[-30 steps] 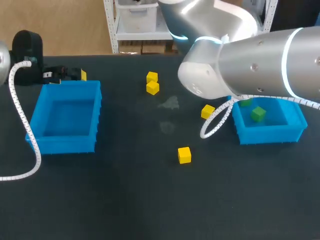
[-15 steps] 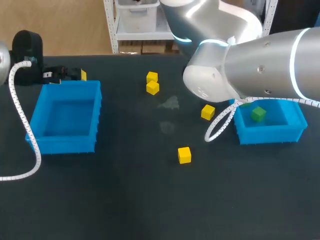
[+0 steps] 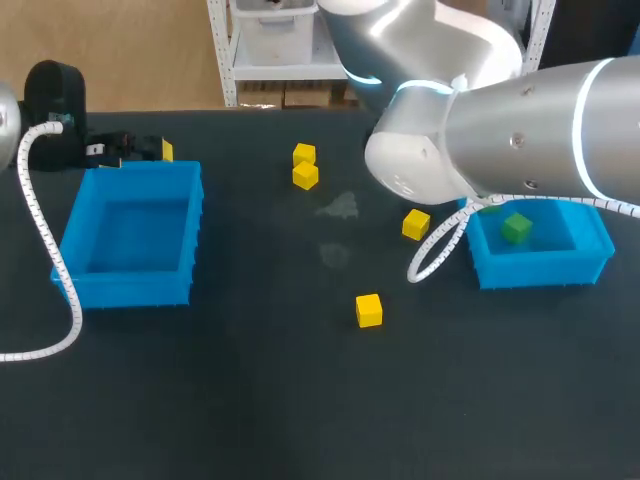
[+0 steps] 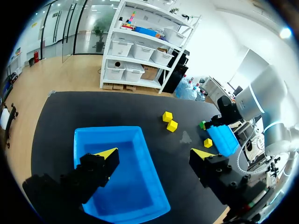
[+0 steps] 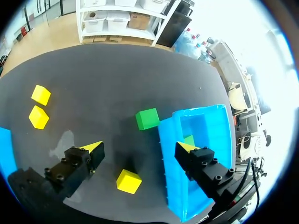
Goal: Put the green cubes in the right bin and the yellow cubes in the left bin.
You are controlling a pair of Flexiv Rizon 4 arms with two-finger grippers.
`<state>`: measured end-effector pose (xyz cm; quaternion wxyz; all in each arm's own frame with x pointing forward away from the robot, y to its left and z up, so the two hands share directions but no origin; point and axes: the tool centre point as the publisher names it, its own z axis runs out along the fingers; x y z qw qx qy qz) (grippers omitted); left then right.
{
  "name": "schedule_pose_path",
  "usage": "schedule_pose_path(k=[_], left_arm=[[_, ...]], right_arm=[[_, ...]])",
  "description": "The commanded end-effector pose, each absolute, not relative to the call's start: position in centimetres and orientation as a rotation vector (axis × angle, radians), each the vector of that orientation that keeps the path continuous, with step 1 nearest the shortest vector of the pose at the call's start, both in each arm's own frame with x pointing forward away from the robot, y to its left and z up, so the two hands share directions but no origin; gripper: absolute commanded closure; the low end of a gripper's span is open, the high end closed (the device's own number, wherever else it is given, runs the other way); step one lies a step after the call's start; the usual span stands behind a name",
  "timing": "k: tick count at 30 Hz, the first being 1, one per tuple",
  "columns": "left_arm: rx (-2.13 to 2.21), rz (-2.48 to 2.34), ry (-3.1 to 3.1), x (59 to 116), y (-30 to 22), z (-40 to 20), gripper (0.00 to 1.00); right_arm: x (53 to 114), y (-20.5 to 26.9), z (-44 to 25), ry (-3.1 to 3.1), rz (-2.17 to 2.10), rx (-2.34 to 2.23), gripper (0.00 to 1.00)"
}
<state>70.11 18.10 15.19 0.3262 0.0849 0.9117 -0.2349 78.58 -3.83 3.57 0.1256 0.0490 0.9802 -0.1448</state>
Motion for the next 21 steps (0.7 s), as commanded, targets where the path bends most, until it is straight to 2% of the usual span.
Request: schedule_pose_path(k=[1,21], left_arm=[[0.228,-0.629,2.379,70.0,18.4,15.0,0.0],[0.228,-0.629,2.379,70.0,18.4,15.0,0.0]], right_arm=[[79.5,-3.7,2.5,2.858,-0.422,0.161,0.0],[82.1,-2.9,1.8,2.835,-0.427,0.178,0.0]])
